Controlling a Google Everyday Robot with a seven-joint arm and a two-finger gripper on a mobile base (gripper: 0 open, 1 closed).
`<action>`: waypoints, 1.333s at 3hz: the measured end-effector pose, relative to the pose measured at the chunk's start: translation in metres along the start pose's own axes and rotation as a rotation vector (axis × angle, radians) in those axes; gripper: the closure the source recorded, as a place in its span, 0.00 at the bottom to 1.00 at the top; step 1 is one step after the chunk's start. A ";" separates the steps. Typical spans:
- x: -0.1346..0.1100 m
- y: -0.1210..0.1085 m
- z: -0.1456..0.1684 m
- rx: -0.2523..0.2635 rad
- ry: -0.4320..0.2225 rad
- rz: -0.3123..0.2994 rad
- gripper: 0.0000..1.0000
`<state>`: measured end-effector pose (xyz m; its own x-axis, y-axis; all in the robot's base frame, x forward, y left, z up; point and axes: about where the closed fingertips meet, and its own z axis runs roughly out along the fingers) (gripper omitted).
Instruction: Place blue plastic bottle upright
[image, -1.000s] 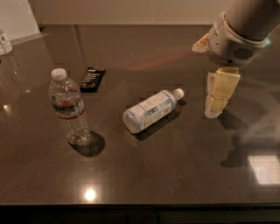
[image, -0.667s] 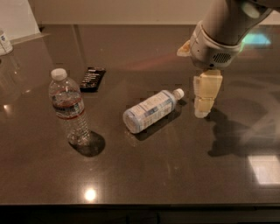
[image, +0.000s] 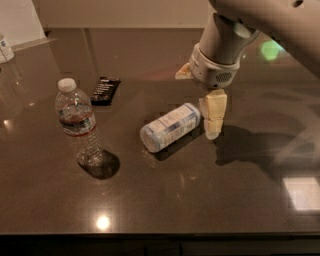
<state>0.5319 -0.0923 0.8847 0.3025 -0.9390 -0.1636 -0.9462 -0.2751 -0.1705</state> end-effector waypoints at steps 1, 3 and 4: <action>-0.017 -0.006 0.018 -0.039 -0.059 -0.069 0.00; -0.037 0.002 0.041 -0.085 -0.062 -0.187 0.18; -0.036 0.006 0.046 -0.092 -0.034 -0.222 0.41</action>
Offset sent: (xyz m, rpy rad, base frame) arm -0.0094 0.0485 -0.0345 0.0499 0.0872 0.2300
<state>0.5206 -0.0504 0.8451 0.5064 -0.8464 -0.1649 -0.8621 -0.4930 -0.1173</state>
